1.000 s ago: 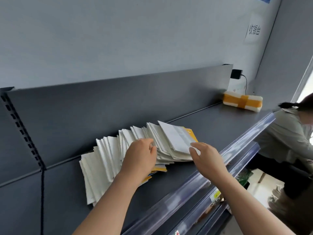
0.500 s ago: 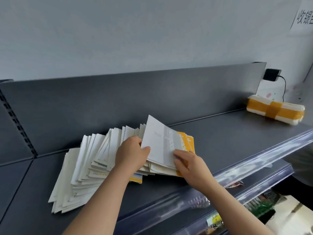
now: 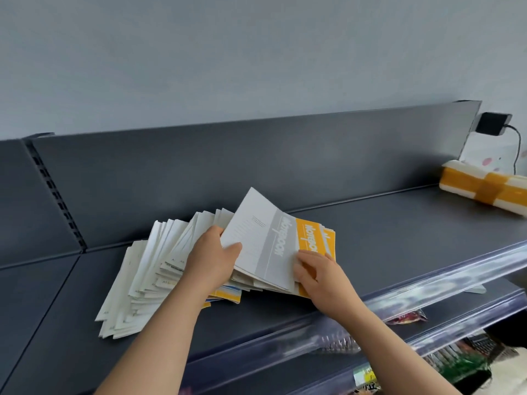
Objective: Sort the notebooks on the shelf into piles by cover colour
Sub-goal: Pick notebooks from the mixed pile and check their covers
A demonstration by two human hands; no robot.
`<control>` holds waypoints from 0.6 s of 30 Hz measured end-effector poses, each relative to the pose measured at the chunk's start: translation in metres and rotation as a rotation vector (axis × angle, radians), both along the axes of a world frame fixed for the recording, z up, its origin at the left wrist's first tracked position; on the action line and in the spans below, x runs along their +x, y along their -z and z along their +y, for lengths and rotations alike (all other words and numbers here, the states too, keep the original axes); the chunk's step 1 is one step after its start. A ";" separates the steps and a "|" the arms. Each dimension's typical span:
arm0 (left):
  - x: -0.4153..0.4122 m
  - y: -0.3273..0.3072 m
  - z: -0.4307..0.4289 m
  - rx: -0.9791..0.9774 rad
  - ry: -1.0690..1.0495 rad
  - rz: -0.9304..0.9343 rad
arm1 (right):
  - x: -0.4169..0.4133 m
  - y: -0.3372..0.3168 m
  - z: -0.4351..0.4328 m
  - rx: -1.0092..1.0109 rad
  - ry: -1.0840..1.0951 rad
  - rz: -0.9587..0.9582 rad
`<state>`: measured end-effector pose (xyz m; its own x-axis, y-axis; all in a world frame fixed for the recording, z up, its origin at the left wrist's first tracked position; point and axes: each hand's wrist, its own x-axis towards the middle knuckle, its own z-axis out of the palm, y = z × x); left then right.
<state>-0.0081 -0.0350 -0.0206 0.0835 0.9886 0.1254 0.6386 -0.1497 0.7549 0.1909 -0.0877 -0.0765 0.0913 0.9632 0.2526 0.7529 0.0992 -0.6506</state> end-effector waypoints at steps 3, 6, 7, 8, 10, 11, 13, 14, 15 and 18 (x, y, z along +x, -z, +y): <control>-0.007 0.002 -0.011 0.016 -0.018 -0.155 | -0.007 -0.008 0.004 -0.034 0.038 0.113; -0.020 0.005 -0.020 0.040 -0.079 -0.294 | -0.024 -0.018 0.009 -0.012 0.000 0.256; -0.026 0.005 -0.023 0.044 -0.099 -0.332 | -0.032 -0.022 0.009 0.013 -0.017 0.290; -0.032 0.004 -0.027 0.048 -0.118 -0.365 | -0.040 -0.025 0.010 0.028 -0.036 0.312; -0.047 0.003 -0.033 0.066 -0.156 -0.401 | -0.057 -0.030 0.012 0.059 -0.069 0.324; -0.055 0.002 -0.036 0.077 -0.177 -0.404 | -0.066 -0.033 0.013 0.069 -0.083 0.321; -0.073 0.000 -0.043 0.091 -0.225 -0.400 | -0.087 -0.037 0.013 0.081 -0.124 0.316; -0.083 0.000 -0.046 0.097 -0.252 -0.395 | -0.098 -0.039 0.013 0.085 -0.147 0.318; -0.094 -0.001 -0.049 0.105 -0.279 -0.385 | -0.109 -0.041 0.012 0.090 -0.169 0.322; -0.128 -0.004 -0.061 0.130 -0.333 -0.364 | -0.144 -0.044 0.012 0.093 -0.230 0.327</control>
